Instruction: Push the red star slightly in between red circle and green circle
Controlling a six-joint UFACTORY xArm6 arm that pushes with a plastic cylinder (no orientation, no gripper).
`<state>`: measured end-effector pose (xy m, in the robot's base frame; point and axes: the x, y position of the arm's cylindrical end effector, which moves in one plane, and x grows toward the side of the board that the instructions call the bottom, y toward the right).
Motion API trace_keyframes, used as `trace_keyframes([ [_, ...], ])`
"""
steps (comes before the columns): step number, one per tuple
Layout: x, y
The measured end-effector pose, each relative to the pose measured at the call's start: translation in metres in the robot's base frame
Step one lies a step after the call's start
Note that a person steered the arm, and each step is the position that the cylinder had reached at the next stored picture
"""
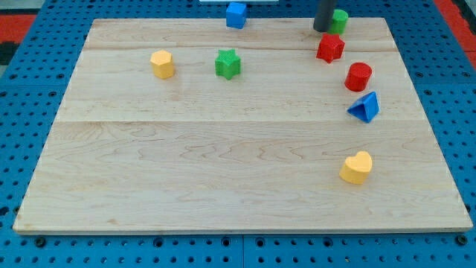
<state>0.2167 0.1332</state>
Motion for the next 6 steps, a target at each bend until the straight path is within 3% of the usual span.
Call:
trace_keyframes([
  [1, 0.019, -0.055],
  [2, 0.05, -0.069],
  [6, 0.059, 0.035],
])
